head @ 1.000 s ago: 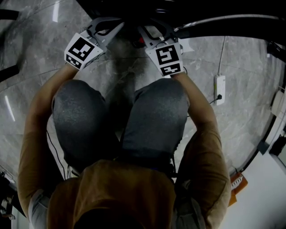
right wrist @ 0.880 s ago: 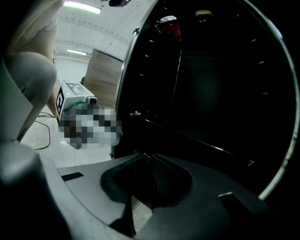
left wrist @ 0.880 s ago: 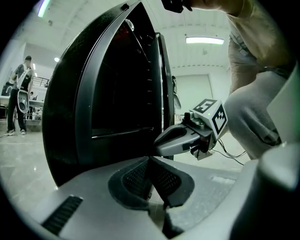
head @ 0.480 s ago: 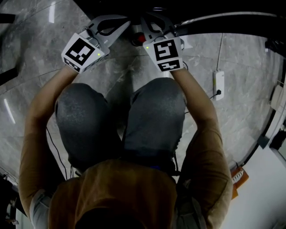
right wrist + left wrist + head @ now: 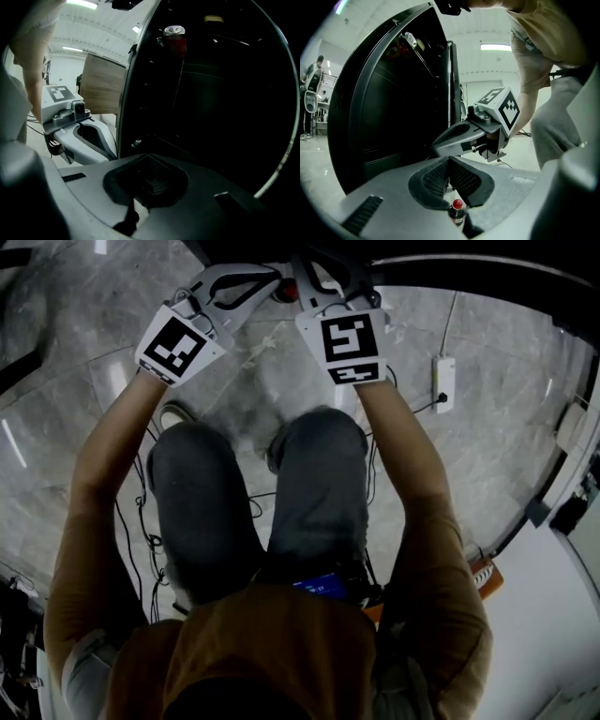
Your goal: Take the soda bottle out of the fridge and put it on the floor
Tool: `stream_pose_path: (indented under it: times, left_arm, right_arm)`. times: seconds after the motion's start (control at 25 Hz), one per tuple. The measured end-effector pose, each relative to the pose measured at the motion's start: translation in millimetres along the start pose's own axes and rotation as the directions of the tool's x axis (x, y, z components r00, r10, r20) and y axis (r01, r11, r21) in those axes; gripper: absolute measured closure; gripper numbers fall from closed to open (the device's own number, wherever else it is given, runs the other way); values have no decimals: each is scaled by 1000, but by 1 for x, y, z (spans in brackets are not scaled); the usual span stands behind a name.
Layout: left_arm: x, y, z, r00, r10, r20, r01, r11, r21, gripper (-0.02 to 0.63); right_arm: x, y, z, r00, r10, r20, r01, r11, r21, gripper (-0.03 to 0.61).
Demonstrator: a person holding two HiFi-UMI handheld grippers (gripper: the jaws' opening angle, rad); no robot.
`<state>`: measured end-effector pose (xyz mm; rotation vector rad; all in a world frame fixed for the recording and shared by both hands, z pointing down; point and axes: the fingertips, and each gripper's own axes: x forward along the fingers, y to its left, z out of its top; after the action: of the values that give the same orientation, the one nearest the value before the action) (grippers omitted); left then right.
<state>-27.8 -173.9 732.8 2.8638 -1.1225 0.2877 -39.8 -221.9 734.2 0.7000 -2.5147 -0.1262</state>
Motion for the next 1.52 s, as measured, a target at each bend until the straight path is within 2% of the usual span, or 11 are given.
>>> stream_pose_path:
  times: [0.08,0.24,0.44,0.64,0.84,1.04,1.2,1.36,1.52]
  left_arm:
    - [1,-6,15,1000,14,4,-14,1000,-28,618]
    - [-19,5,46,998,69,-14,-69,997,-23,618]
    - [-54,12,114,985,168,-31,-169,984,-57,618]
    - [-85,5,173,978,209,-20,-210,974,-83,618]
    - [-99,1,189,973,230,-33,-232,968,-92,618]
    - [-118,-1,195,955,293,-46,-296,939,-176,618]
    - [-133,-14,249,951,299,-73,-308,934,-183,618]
    - [-134,-22,295,960,257,-113,-275,944,-184,618]
    - [-113,-23,360,966,244,-83,-252,963,-100,618]
  right_arm:
    - [-11,-3,8,1000,0,-11,0,1000,4,578]
    - [-26,-1,24,999,8,-33,-6,999,49,578]
    - [-66,10,77,998,33,-60,-29,997,76,578]
    - [-103,17,120,996,34,-87,-24,994,110,578]
    - [-114,20,128,994,35,-108,-22,993,119,578]
    - [-128,27,154,993,58,-104,-48,994,98,578]
    - [-175,8,208,994,38,-103,-29,996,86,578]
    - [-220,-25,246,992,8,-124,5,995,100,578]
    - [-264,-58,277,995,-17,-96,22,998,52,578]
